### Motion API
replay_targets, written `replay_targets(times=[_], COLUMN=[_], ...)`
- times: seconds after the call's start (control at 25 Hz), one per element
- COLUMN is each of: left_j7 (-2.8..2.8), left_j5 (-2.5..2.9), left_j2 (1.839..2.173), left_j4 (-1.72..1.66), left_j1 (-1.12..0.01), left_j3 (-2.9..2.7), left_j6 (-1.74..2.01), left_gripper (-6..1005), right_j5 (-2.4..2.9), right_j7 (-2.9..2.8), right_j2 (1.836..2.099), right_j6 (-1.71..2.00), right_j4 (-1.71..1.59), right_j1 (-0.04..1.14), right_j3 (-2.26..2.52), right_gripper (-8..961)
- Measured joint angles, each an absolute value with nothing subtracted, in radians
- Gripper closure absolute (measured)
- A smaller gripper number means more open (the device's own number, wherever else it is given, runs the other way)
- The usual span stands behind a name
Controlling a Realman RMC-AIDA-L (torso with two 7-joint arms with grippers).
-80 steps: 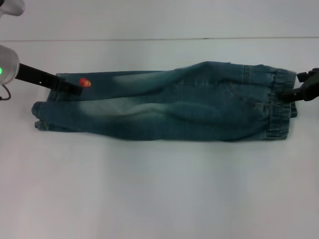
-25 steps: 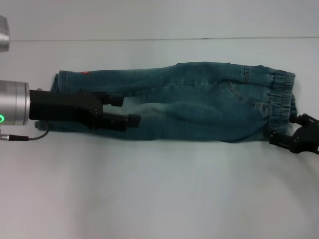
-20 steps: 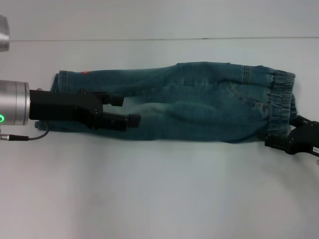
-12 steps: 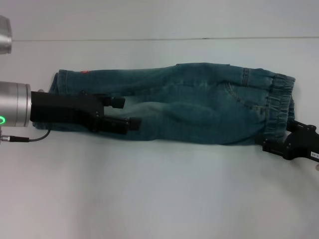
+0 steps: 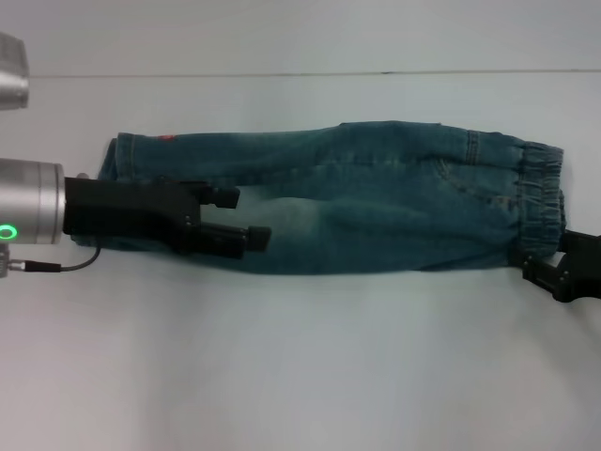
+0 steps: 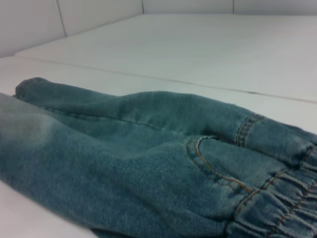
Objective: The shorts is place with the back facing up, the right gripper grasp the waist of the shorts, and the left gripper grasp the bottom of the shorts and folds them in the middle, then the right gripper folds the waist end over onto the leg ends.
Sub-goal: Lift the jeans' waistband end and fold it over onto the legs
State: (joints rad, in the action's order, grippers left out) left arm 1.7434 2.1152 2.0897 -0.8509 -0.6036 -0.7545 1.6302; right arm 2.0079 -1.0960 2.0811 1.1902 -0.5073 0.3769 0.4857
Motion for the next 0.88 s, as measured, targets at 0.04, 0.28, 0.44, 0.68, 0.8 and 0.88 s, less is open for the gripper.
replay_targets(times=[0.04,0.28,0.44,0.68,0.8,0.88], left_j7=[1.740,1.719,1.697,1.571,1.449,1.367], left_j5=[2.115,2.107,2.096,1.918,1.790,1.704], left_j2=[2.092,2.120,2.159,2.167,2.173,2.174], left_j4=[-0.847,-0.823,-0.812,-0.603,-0.509,-0.424], left_j1=[-0.604,-0.608,-0.611,-0.641,-0.636,-0.642], left_j3=[-0.757,-0.784,-0.784,-0.781,-0.784,-0.784], left_j6=[1.624,1.552,1.484,1.387,1.363,1.348], left_gripper=[66,71,74,170,226,264], right_j5=[2.006,2.004,2.003,2.005,2.008,2.012], right_j7=[-1.095,-1.100,-1.130,-1.208,-1.243,-1.266], right_j2=[2.083,2.085,2.089,2.096,2.097,2.097], right_j6=[1.194,1.244,1.320,1.453,1.501,1.528], right_j4=[-0.515,-0.580,-0.650,-0.799,-0.856,-0.893], right_j1=[0.374,0.356,0.346,0.334,0.332,0.330], right_j3=[0.485,0.481,0.480,0.489,0.492,0.493], right_gripper=[438,528,549,601,671,724])
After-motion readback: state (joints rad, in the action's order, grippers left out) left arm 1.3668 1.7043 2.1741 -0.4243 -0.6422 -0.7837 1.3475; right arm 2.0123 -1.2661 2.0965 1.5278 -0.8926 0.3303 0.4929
